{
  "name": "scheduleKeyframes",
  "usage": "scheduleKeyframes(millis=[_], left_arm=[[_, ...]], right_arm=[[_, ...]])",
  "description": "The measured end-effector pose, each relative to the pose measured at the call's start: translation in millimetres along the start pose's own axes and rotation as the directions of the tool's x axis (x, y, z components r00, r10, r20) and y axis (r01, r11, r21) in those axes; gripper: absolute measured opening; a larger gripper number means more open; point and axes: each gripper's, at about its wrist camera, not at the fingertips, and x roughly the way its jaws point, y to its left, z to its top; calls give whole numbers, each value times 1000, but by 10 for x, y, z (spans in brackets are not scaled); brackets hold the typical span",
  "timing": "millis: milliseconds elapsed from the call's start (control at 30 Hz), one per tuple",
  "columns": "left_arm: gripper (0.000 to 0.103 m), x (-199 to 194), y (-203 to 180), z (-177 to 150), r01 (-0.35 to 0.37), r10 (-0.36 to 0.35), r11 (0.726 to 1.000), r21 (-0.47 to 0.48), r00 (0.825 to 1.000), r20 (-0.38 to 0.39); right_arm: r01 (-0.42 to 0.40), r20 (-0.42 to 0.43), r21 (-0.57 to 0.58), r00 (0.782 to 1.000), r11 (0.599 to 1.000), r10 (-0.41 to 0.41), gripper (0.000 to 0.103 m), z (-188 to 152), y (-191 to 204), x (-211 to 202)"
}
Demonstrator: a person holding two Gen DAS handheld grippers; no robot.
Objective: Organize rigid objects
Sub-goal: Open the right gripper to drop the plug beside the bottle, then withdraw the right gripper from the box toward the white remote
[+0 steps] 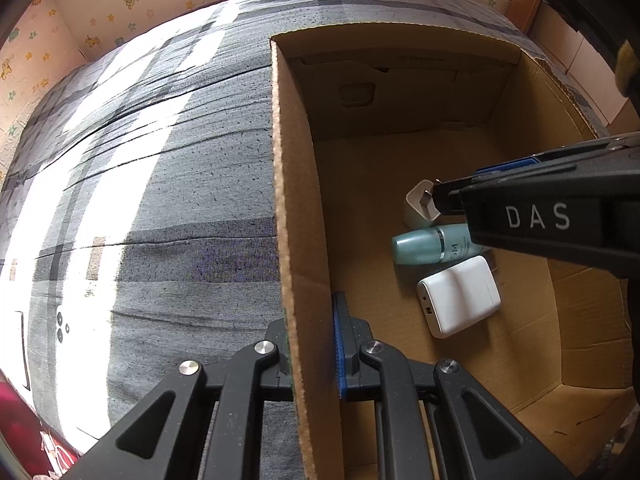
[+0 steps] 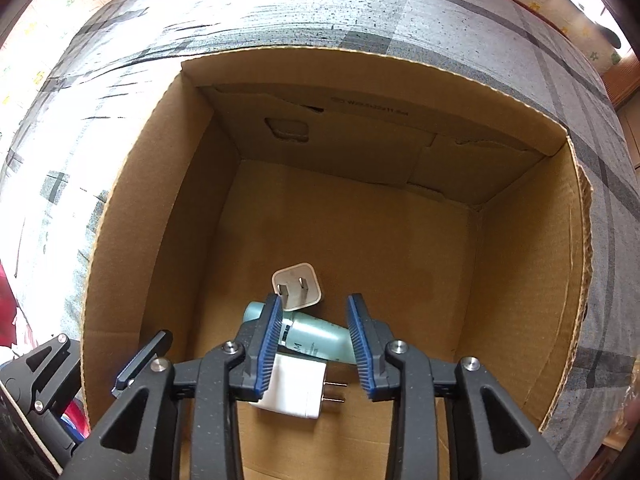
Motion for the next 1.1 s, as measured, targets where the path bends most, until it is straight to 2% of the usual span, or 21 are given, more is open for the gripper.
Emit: scheduleKeyframes(millis=[100,500,667,867,933,1100], left_arm=[[13,1,1,0,2,-2,1000,-2,1000,1],[13,1,-13,-7,-2,2,1000,-2,1000,1],[13,5,-36,-3,-9,9,1000,4,1000,-1],[13,1,-38,-3,-12,12,1000,4,1000,0],[13,-2,-43,-2,-14,14,1000,4,1000,0],[13,-7,-62,4,-21,21,1000,8,1000,-1]], right_arm=[[2,22,8,1000,1000,-3,43,-3,-31,-81],[17,99,19,995,1000,-19,47,-157,-139,-504],[16,116,25,993,1000,-19,49,-181,-35,-658],[33,139,31,990,999,-37,61,-219,-44,-830],[32,153,38,988,999,-38,72,-258,-77,-906],[29,184,54,982,998,-39,87,-335,-194,-1074]])
